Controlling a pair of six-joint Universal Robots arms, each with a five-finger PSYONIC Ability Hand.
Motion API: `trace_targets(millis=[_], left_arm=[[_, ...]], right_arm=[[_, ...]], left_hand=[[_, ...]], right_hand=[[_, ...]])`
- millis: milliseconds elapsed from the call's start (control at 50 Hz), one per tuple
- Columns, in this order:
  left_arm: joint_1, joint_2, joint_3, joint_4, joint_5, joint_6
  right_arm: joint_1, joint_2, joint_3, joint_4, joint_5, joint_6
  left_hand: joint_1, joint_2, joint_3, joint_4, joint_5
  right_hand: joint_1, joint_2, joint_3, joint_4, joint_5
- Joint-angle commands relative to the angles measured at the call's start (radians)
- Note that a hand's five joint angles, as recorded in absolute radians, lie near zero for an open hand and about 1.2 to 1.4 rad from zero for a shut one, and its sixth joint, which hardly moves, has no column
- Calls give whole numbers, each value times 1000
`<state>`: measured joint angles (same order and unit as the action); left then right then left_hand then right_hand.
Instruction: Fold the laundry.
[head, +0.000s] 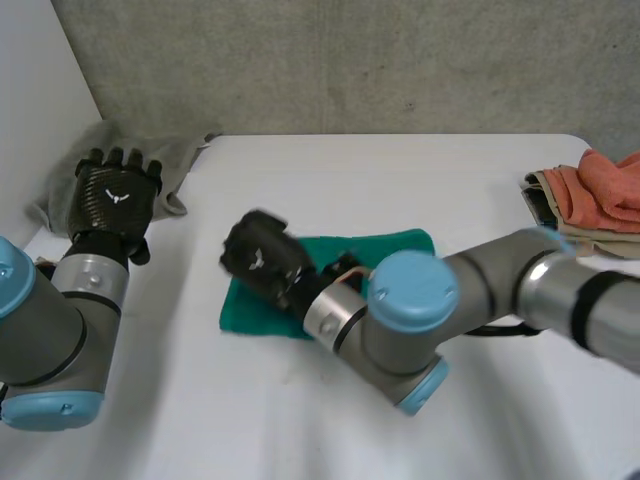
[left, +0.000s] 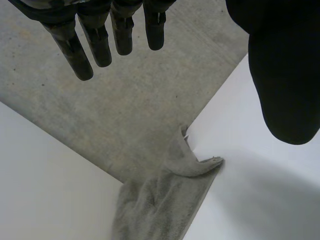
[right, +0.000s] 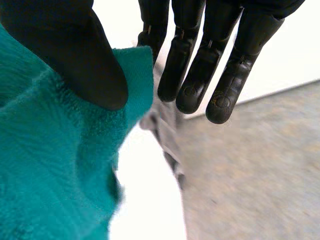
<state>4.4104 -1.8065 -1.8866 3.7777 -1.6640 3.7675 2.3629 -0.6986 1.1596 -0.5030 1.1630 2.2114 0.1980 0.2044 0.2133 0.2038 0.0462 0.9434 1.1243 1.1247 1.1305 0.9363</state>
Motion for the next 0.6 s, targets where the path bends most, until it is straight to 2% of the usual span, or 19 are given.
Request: trace_targets(millis=[20, 80, 160, 240, 320, 420, 520, 600], left_arm=[[-11, -7, 4, 2, 1, 3], [-25, -7, 14, 2, 1, 3], [-43, -11, 23, 2, 1, 3], [-81, -14, 38, 2, 12, 3], [-130, -34, 50, 2, 43, 3], [-187, -80, 69, 2, 56, 3], [-239, -154, 92, -12, 66, 3], [-252, -203, 101, -62, 110, 14]], right_arm=[[18, 10, 6, 9, 36, 19], [10, -56, 40, 11, 90, 69], [-17, -204, 133, 41, 260, 274], [-100, -298, 198, 151, 349, 449], [-167, -349, 244, 326, 356, 569], [-258, -354, 322, 471, 357, 640], [-313, -351, 402, 417, 357, 637], [-347, -354, 443, 350, 354, 634]], left_hand=[[-23, -30, -39, -29, -46], [-23, -30, -39, -29, -46], [-23, -30, -39, -29, -46], [-23, -30, -39, -29, -46], [-23, -30, -39, -29, -46], [-17, -23, -32, -23, -40], [83, 76, 67, 77, 60], [235, 229, 220, 229, 212]], right_hand=[[-769, -950, -950, -956, -936], [-769, -950, -950, -956, -936], [-769, -950, -950, -956, -936], [-769, -950, -950, -956, -936], [-769, -950, -950, -956, -936], [-769, -950, -950, -956, -936], [-769, -950, -950, -956, -936], [-721, -901, -902, -908, -888]])
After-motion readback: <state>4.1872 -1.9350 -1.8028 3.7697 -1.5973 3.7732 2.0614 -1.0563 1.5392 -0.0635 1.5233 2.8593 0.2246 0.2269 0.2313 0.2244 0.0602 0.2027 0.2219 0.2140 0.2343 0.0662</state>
